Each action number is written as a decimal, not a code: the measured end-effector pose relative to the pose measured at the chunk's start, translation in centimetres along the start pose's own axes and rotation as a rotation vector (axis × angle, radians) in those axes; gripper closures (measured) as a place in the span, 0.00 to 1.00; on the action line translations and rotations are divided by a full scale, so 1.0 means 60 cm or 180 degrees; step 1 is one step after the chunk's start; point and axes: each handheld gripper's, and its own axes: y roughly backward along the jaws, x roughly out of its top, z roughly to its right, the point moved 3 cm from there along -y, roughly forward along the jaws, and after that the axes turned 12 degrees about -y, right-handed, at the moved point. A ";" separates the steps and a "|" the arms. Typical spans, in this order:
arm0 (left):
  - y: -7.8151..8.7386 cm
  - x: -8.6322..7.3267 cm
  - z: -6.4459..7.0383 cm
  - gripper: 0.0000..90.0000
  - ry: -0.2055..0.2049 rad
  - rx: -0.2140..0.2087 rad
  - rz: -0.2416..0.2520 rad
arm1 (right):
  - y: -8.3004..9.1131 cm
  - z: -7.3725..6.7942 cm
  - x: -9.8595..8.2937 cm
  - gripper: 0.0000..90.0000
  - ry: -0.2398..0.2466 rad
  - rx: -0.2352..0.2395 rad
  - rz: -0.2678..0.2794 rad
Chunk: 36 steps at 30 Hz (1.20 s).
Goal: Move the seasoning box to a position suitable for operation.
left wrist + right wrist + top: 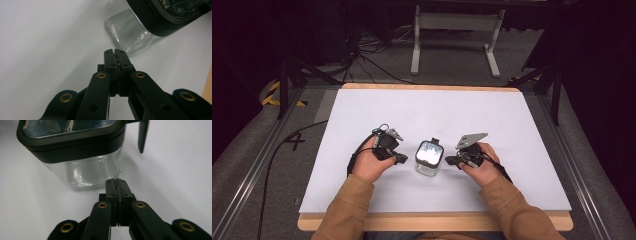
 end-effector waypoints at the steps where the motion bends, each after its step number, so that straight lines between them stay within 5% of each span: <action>1: -0.002 0.001 0.001 0.99 0.0013 0.0003 0.0021 | 0.007 0.005 -0.001 1.00 -0.0005 -0.0013 0.0017; 18: -0.032 0.018 0.008 1.00 -0.0065 -0.0115 -0.0042 | 0.118 0.107 -0.029 1.00 -0.0521 -0.0425 0.0394; 36: -0.046 0.033 0.044 1.00 -0.0210 -0.0372 -0.0180 | 0.126 0.118 -0.034 1.00 -0.0578 -0.0451 0.0409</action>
